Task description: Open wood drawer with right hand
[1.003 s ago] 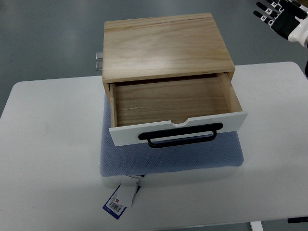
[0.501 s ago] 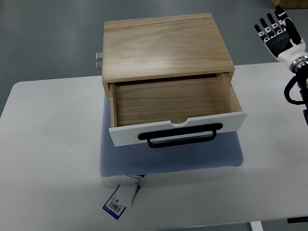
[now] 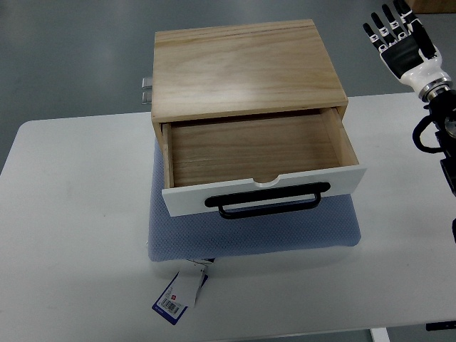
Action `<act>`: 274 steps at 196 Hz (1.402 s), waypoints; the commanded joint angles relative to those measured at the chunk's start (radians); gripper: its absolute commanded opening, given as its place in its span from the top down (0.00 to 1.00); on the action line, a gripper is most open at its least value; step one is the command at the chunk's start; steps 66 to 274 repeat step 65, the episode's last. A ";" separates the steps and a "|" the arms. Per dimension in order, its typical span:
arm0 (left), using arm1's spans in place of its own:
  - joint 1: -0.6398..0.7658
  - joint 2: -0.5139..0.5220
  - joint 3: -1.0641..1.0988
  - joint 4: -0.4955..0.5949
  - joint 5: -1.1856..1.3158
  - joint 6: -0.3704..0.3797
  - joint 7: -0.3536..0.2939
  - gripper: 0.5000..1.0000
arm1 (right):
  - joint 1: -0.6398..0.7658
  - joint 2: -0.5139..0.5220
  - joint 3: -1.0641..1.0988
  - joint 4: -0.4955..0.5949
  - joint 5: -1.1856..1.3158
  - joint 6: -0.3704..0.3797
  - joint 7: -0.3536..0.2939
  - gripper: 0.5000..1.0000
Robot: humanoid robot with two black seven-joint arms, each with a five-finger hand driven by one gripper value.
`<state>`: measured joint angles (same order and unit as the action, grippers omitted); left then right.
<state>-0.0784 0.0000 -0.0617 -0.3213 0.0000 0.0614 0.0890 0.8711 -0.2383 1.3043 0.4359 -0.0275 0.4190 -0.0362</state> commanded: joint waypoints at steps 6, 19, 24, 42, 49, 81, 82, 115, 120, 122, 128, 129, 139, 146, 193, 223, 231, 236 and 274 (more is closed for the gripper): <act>0.000 0.000 -0.001 -0.001 0.000 0.001 0.000 0.00 | 0.029 0.007 -0.050 -0.006 -0.078 -0.098 0.062 0.12; 0.000 0.000 -0.001 0.002 0.000 -0.002 0.000 0.00 | 0.034 0.008 -0.050 -0.008 -0.098 -0.134 0.065 0.12; 0.000 0.000 -0.001 0.002 0.000 -0.002 0.000 0.00 | 0.034 0.008 -0.050 -0.008 -0.098 -0.134 0.065 0.12; 0.000 0.000 -0.003 -0.001 0.002 -0.002 0.000 0.00 | 0.037 0.014 -0.040 -0.006 -0.100 -0.151 0.068 0.12; 0.000 0.000 -0.003 -0.001 0.000 -0.002 0.000 0.00 | 0.037 0.017 -0.039 -0.006 -0.098 -0.149 0.068 0.12; 0.000 0.000 -0.001 -0.002 0.002 -0.002 0.000 0.00 | 0.037 0.022 -0.028 -0.006 -0.089 -0.138 0.071 0.12; 0.000 0.000 -0.001 -0.002 0.002 -0.002 0.000 0.00 | 0.037 0.022 -0.028 -0.006 -0.089 -0.138 0.071 0.12; 0.000 0.000 -0.001 -0.002 0.002 -0.002 0.000 0.00 | 0.037 0.022 -0.028 -0.006 -0.089 -0.138 0.071 0.12; 0.000 0.000 -0.001 -0.002 0.002 -0.002 0.000 0.00 | 0.037 0.022 -0.028 -0.006 -0.089 -0.138 0.071 0.12; 0.000 0.000 -0.001 -0.002 0.002 -0.002 0.000 0.00 | 0.037 0.022 -0.028 -0.006 -0.089 -0.138 0.071 0.12; 0.000 0.000 -0.001 -0.002 0.002 -0.002 0.000 0.00 | 0.037 0.022 -0.028 -0.006 -0.089 -0.138 0.071 0.12; 0.000 0.000 -0.001 -0.002 0.002 -0.002 0.000 0.00 | 0.037 0.022 -0.028 -0.006 -0.089 -0.138 0.071 0.12; 0.000 0.000 -0.001 -0.002 0.002 -0.002 0.000 0.00 | 0.037 0.022 -0.028 -0.006 -0.089 -0.138 0.071 0.12; 0.000 0.000 -0.001 -0.002 0.002 -0.002 0.000 0.00 | 0.037 0.022 -0.028 -0.006 -0.089 -0.138 0.071 0.12; 0.000 0.000 -0.001 -0.002 0.002 -0.002 0.000 0.00 | 0.037 0.022 -0.028 -0.006 -0.089 -0.138 0.071 0.12; 0.000 0.000 -0.001 -0.002 0.002 -0.002 0.000 0.00 | 0.037 0.022 -0.028 -0.006 -0.089 -0.138 0.071 0.12; 0.000 0.000 -0.001 -0.002 0.002 -0.002 0.000 0.00 | 0.037 0.022 -0.028 -0.006 -0.089 -0.138 0.071 0.12; 0.000 0.000 -0.001 -0.002 0.002 -0.002 0.000 0.00 | 0.037 0.022 -0.028 -0.006 -0.089 -0.138 0.071 0.12; 0.000 0.000 -0.001 -0.002 0.002 -0.002 0.000 0.00 | 0.037 0.022 -0.028 -0.006 -0.089 -0.138 0.071 0.12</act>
